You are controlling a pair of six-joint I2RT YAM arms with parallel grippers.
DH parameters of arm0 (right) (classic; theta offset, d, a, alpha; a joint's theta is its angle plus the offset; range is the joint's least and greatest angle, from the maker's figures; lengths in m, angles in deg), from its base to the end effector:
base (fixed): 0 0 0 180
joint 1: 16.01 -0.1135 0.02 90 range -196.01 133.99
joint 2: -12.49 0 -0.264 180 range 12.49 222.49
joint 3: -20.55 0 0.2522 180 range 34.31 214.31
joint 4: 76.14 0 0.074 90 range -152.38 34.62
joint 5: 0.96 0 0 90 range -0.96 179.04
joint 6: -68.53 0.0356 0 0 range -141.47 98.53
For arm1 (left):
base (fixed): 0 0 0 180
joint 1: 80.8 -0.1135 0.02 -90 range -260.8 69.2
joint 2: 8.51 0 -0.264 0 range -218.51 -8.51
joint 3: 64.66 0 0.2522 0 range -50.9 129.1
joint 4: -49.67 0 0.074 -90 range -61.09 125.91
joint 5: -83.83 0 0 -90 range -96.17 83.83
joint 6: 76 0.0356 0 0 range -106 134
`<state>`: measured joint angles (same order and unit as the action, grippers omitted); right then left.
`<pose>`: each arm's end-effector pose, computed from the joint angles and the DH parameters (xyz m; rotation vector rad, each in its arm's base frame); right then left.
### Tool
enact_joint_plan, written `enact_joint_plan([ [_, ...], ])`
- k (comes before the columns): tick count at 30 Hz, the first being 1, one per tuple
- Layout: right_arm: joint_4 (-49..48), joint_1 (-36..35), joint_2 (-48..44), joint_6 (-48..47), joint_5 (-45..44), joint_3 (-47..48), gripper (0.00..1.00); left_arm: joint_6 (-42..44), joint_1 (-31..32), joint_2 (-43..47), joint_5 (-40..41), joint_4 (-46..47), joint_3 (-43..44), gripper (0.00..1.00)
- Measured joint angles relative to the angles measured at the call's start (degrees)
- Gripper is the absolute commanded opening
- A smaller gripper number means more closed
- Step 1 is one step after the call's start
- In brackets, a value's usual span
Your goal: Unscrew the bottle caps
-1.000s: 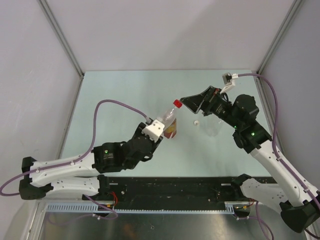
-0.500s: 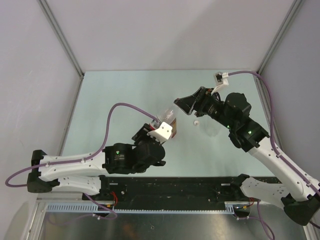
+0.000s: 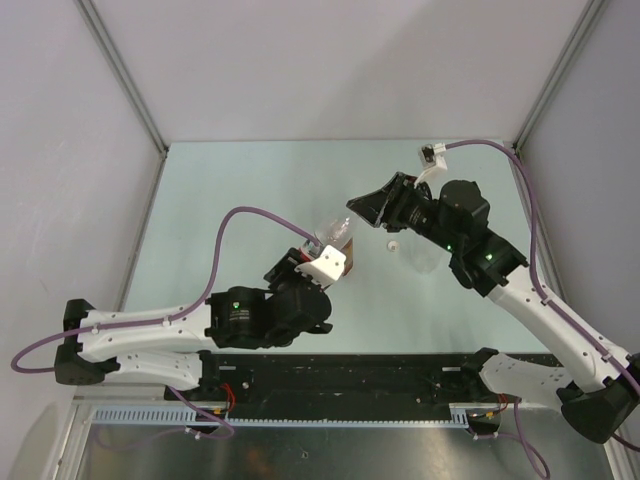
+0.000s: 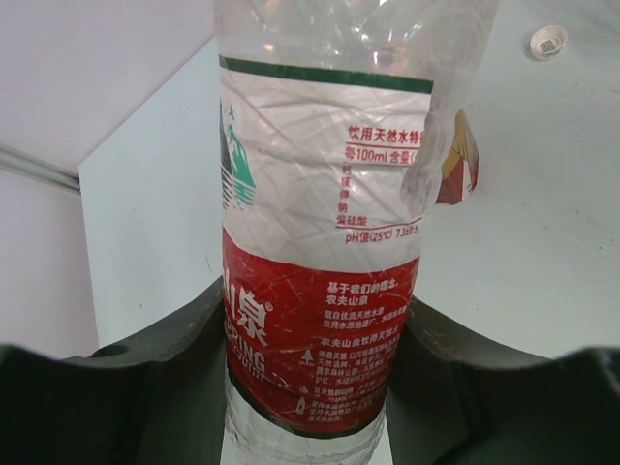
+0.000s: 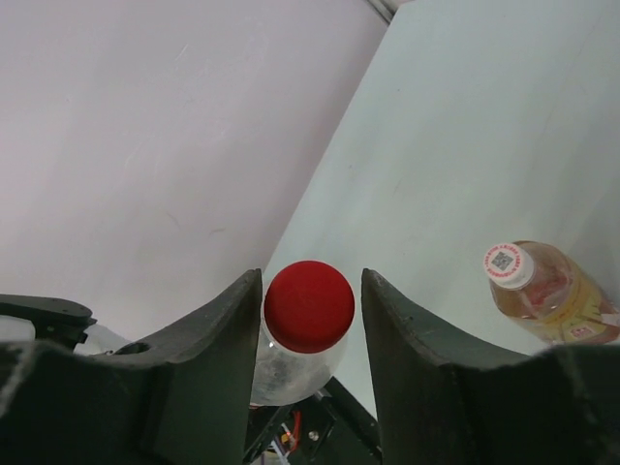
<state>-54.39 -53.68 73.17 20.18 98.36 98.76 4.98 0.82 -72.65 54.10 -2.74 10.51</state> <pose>0.1865 0.1513 0.4116 -0.0728 1.7819 1.1659 0.0628 -0.2143 0.3387 0.7026 1.7740 0.1605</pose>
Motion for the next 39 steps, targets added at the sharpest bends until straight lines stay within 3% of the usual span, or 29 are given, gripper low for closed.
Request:
enact_joint_plan([
  [4, -0.6, 0.4, 0.1, 1.4, 1.0, 0.0, 0.47, 0.0, 0.0, 0.0, 0.0, -0.1, 0.0, 0.21],
  [10, -2.1, 1.0, -0.1, 3.2, 1.2, 0.0, 0.54, 0.0, 0.0, 0.0, 0.0, -0.1, 0.0, 0.21],
  [19, -3.1, 1.3, -0.2, 3.8, 2.1, 0.0, 0.46, -0.1, 0.0, 0.0, 0.0, 0.0, 0.0, 0.22],
  [27, -3.2, 1.4, 0.8, 4.0, 3.1, 0.0, 0.49, -0.2, 0.0, 0.0, 0.0, -0.1, 0.0, 0.22],
  [30, -3.2, 1.4, 1.0, 4.1, 3.7, 0.0, 0.42, -0.2, 0.0, 0.0, -0.2, -0.1, 0.0, 0.22],
  [35, -3.5, 1.6, 0.9, 4.9, 3.3, -0.4, 0.07, -0.5, 0.0, 0.0, -0.3, 0.0, 0.0, 0.22],
  [39, -4.0, 1.6, -0.2, 5.3, 2.7, -1.6, 0.0, -0.6, 0.1, -0.1, -0.6, 0.0, 0.0, 0.22],
])
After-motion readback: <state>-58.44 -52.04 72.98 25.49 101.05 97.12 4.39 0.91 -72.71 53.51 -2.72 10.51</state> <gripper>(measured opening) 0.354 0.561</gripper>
